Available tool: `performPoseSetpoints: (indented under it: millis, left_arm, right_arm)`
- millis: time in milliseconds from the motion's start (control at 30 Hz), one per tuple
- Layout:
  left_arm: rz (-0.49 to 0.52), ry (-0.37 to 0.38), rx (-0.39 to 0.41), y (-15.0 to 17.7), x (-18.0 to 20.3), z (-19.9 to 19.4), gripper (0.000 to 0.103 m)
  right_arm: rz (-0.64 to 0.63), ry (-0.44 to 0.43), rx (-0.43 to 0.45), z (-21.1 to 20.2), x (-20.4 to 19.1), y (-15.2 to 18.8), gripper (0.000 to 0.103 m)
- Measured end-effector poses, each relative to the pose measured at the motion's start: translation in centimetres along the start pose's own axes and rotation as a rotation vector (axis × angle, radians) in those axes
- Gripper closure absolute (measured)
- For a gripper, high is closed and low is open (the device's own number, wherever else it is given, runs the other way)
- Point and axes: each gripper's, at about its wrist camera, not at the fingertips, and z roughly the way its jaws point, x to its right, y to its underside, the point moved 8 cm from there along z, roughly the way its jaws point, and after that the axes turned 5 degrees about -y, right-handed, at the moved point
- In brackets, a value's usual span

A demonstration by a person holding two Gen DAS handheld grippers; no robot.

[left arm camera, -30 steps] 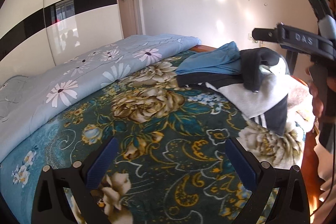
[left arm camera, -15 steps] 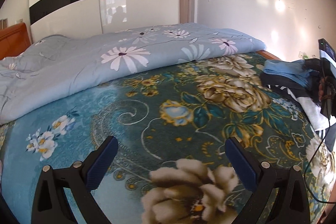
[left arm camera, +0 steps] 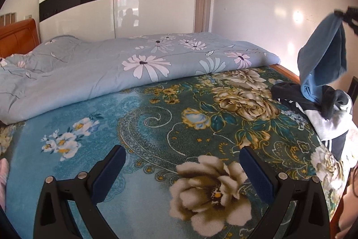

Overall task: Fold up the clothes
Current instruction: 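Grasp the light-blue pants with the right tool and lift them off the pile, then grasp the pants waistband with the left tool while the right tool holds the pants up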

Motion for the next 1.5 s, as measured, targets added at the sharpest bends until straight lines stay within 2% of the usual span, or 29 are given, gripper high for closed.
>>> performPoseSetpoints:
  millis: [100,267,333,400,533,600,767,933,1067,1167,1233,1400,1500]
  left_arm:
    - [0.027,-0.021,0.051,-0.9,-0.6,-3.4,0.000]
    - [-0.005,-0.031,0.127,-2.4,-3.7,-9.7,0.000]
    - [-0.028,-0.044,0.161,-3.0,-5.6,-12.4,0.000]
    - [-0.059,-0.065,0.201,-3.6,-8.1,-15.4,0.000]
    - [-0.114,-0.115,0.275,-3.8,-13.2,-21.3,0.000]
    - [-0.134,-0.139,0.298,-3.4,-15.5,-23.8,0.000]
    - [-0.147,-0.212,0.292,-0.5,-19.6,-26.8,0.000]
    - [-0.164,-0.220,0.240,3.1,-22.0,-26.3,0.000]
    - [-0.185,-0.254,0.197,5.2,-23.4,-24.4,0.000]
    - [-0.189,-0.292,0.168,6.5,-24.0,-22.6,0.000]
    - [-0.217,-0.295,0.162,7.3,-24.5,-21.7,0.000]
    - [-0.314,-0.292,0.157,9.4,-26.2,-20.8,0.002]
    - [-0.366,-0.312,0.147,10.8,-27.3,-20.3,0.016]
  right_arm:
    - [-0.108,-0.119,0.089,-6.3,-8.2,-5.3,0.093]
    - [-0.176,-0.277,0.185,-15.4,-18.7,-10.8,0.093]
    - [-0.210,-0.350,0.189,-18.1,-22.5,-11.6,0.093]
    - [-0.256,-0.381,0.190,-20.0,-26.2,-11.7,0.093]
    - [-0.320,-0.481,0.145,-21.2,-33.0,-9.6,0.093]
    - [-0.383,-0.515,0.084,-19.9,-36.5,-6.4,0.093]
    - [-0.482,-0.640,-0.182,-15.5,-44.4,5.9,0.093]
    - [-0.532,-0.792,-0.426,-13.1,-51.1,19.1,0.093]
    - [-0.557,-0.862,-0.573,-11.9,-56.0,26.8,0.093]
    - [-0.566,-0.907,-0.639,-11.8,-58.2,30.3,0.093]
    - [-0.548,-0.951,-0.702,-11.6,-59.4,32.0,0.092]
    - [-0.625,-0.987,-0.790,-12.1,-61.0,36.0,0.092]
    - [-0.654,-1.015,-0.846,-12.6,-61.3,38.2,0.092]
